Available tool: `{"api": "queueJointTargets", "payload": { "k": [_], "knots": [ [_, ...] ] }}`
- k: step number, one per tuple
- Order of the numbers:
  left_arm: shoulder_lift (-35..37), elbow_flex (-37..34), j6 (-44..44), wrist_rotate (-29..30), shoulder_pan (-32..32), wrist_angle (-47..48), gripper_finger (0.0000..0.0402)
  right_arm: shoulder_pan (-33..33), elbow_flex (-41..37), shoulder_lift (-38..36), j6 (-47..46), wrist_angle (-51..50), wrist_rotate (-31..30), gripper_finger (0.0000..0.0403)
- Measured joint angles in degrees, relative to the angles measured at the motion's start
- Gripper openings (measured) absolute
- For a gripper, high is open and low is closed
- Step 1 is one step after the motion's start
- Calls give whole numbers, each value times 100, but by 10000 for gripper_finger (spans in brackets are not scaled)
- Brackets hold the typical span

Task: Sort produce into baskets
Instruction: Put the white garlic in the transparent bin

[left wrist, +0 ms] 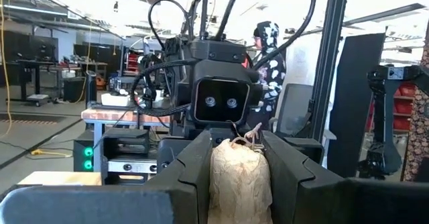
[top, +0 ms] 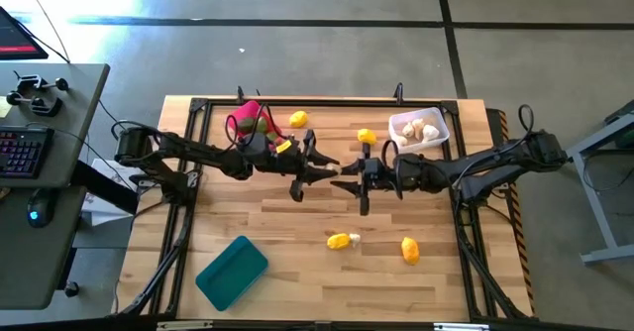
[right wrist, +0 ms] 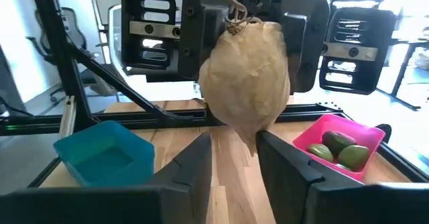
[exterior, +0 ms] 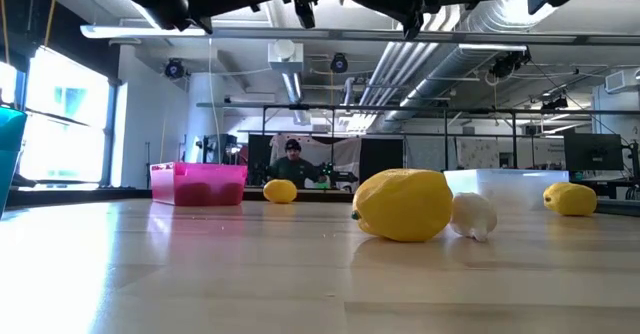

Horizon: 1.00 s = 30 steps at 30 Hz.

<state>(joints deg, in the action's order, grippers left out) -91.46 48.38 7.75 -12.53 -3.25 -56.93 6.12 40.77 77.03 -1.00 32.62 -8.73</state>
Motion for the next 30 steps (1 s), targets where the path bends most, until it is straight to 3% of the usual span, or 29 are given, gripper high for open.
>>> {"api": "queueJointTargets", "payload": {
  "k": [7, 11, 15, 22, 30],
  "knots": [
    [2, 33, -7, -5, -9, -95, 81, 270, 9, 20, 252, -112, -1100, 175],
    [0, 31, 3, -12, -11, -141, 81, 296, 9, 15, 239, -79, -1080, 204],
    [2, 26, 3, -11, -15, -128, 81, 290, 9, 15, 236, 109, -824, 206],
    [2, 20, -188, -26, -11, -124, 81, 223, 7, 9, 250, 552, -571, 164],
    [2, 11, -212, 57, -4, -115, 81, 137, 7, 2, 506, 486, -290, 45]
  ]
}}
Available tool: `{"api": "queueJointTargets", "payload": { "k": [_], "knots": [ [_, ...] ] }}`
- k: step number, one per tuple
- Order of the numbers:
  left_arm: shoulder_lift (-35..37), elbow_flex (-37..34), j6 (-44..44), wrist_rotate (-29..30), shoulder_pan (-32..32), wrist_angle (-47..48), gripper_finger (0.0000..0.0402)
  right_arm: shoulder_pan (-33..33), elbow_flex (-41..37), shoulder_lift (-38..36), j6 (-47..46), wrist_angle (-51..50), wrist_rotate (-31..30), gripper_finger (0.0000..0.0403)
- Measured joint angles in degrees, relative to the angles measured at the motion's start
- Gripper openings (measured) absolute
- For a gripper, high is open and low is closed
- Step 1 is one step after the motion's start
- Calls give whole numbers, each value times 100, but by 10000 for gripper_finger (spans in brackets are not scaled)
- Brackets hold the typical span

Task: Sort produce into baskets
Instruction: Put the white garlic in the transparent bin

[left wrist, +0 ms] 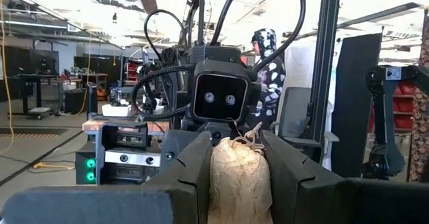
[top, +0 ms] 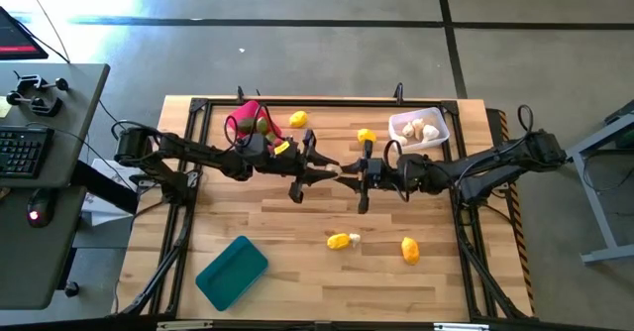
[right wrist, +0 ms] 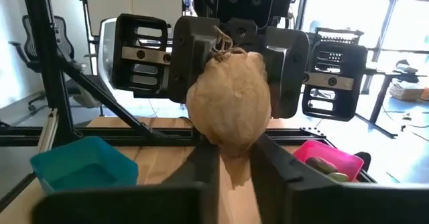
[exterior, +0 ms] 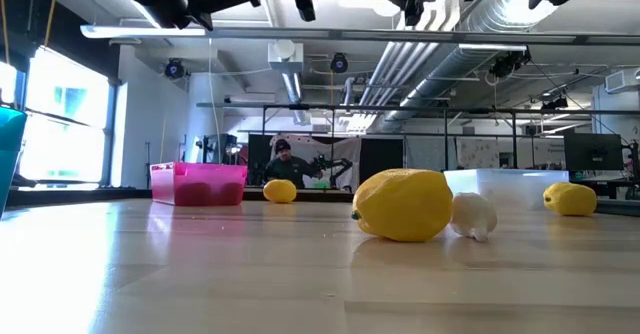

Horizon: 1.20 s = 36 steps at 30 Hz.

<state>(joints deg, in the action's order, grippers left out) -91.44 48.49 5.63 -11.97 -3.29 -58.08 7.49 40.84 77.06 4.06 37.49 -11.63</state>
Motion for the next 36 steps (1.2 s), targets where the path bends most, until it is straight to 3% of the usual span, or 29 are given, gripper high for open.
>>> {"api": "queueJointTargets", "payload": {
  "k": [4, 16, 23, 26, 32, 36],
  "knots": [
    [0, -2, -4, 4, -4, 16, 82, 0, -2, -2, 28, -34, 8, 9],
    [88, -2, -363, 89, -111, 124, 155, 0, -2, -2, -148, -182, -180, 12],
    [526, 2, -356, 126, -462, 684, 178, -124, -9, -387, -314, -886, -267, 12],
    [661, 2, -433, 96, -544, 1030, 179, -304, -7, -760, -394, -1564, -585, 12],
    [678, -104, -825, 88, -518, 1226, 178, -1105, -7, -1586, -1059, -4165, -1797, 12],
    [675, -318, -879, 169, -537, 1119, 171, -1914, -7, -1786, -1649, -5715, -2003, 12]
  ]
}}
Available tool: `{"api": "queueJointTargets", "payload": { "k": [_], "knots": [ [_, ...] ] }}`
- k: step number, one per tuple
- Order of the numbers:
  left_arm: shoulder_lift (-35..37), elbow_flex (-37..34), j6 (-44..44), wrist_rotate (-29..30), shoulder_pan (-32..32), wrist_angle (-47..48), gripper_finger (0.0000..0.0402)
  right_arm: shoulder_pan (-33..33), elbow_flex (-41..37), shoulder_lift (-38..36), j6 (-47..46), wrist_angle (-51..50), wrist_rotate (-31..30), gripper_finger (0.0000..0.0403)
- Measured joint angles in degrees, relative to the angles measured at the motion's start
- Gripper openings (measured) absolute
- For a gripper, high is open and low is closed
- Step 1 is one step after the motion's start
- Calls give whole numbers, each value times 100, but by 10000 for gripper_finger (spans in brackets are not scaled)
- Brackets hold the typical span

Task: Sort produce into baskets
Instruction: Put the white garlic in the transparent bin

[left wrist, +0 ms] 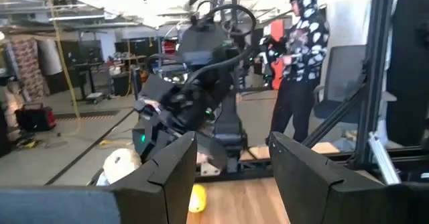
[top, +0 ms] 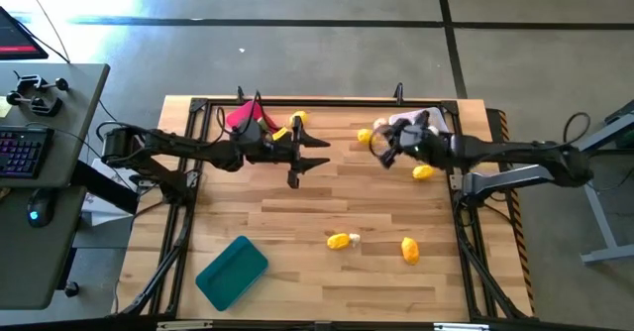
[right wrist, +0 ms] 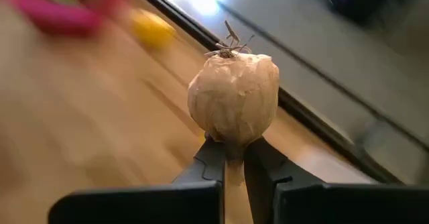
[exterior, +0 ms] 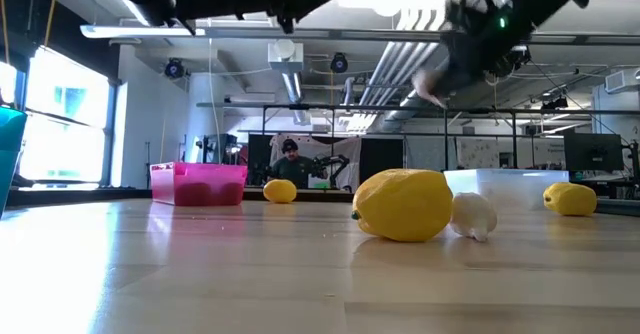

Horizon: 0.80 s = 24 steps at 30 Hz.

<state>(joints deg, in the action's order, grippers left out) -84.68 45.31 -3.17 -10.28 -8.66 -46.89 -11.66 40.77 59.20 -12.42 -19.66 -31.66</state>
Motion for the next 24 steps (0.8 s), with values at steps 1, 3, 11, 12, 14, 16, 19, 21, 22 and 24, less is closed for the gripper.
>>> {"api": "queueJointTargets", "payload": {
  "k": [1, 3, 11, 12, 14, 16, 19, 21, 22, 24],
  "knots": [
    [0, -43, 1, 36, -10, -17, 169, -215, -2, 3, -122, -277, 12, 12],
    [-1, -107, 15, 60, -29, -17, 166, -629, -2, 42, -325, -646, 11, 12],
    [-4, -150, 45, 70, -3, 55, 163, -2071, -2, 582, -276, -883, 641, 12],
    [-4, -150, 24, 70, 6, 58, 163, -2207, -2, 686, -245, -881, 835, 12],
    [-4, -150, 3, 67, 10, 59, 163, -2400, -2, 916, -197, -883, 1067, 12],
    [-4, -150, 1, 63, 10, 63, 163, -2541, -2, 1102, -162, -884, 1121, 12],
    [-4, -150, -1, 63, 10, 61, 163, -2725, -2, 1343, -196, -882, 1288, 12],
    [-4, -150, -6, 63, 10, 70, 163, -2828, -2, 1483, -206, -870, 1397, 12],
    [-4, -150, -6, 63, 10, 73, 163, -2874, -2, 1548, -205, -851, 1397, 12],
    [-4, -150, -6, 62, 10, 71, 163, -2950, -2, 1673, -169, -833, 1430, 12]
  ]
}}
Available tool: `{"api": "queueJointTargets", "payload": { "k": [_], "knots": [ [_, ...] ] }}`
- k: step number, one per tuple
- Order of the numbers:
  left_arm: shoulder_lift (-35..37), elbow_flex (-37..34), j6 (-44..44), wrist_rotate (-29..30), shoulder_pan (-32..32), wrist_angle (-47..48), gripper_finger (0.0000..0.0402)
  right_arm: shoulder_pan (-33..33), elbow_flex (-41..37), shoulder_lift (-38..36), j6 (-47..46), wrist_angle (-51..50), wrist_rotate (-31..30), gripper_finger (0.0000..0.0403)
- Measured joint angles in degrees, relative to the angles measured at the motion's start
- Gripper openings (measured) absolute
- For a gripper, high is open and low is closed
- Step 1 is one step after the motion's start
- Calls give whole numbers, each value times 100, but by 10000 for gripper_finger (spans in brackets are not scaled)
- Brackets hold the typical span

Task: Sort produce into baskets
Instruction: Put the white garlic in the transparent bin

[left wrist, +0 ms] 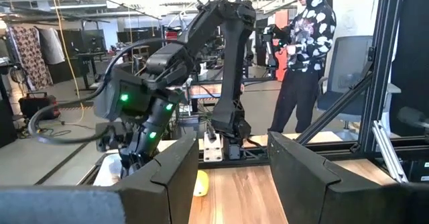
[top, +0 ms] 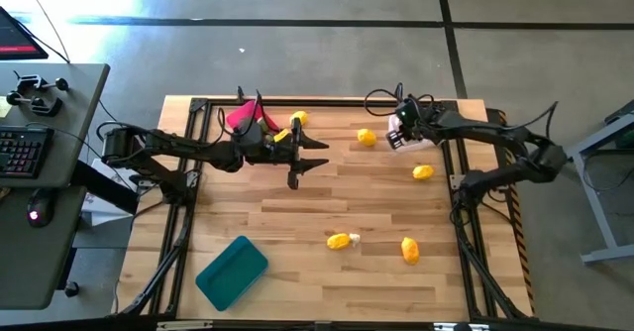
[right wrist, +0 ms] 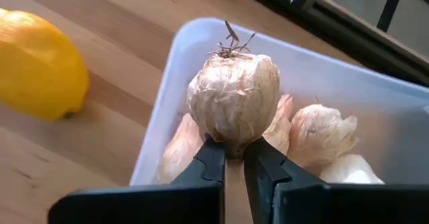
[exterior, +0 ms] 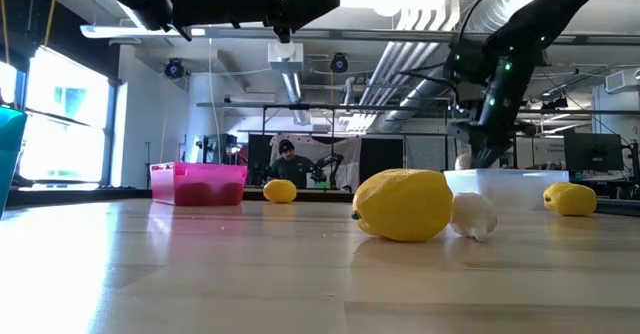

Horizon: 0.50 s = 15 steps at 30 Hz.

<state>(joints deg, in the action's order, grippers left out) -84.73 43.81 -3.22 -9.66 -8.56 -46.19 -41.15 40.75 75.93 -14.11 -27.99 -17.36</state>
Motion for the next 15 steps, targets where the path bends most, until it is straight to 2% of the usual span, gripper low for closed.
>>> {"api": "queueJointTargets", "payload": {
  "k": [3, 7, 11, 15],
  "knots": [
    [0, 0, 0, -3, 0, 4, 163, -98, 0, 118, 13, 17, 183, 24],
    [0, 0, 9, -3, 0, 8, 163, -124, 0, 163, 6, 31, 184, 76],
    [0, 0, -40, -3, 2, 30, 163, -122, 0, 87, -59, 83, -235, 139],
    [-88, 2, -285, 2, 2, 270, 156, -69, 43, -256, -243, 172, -540, 174]
  ]
}}
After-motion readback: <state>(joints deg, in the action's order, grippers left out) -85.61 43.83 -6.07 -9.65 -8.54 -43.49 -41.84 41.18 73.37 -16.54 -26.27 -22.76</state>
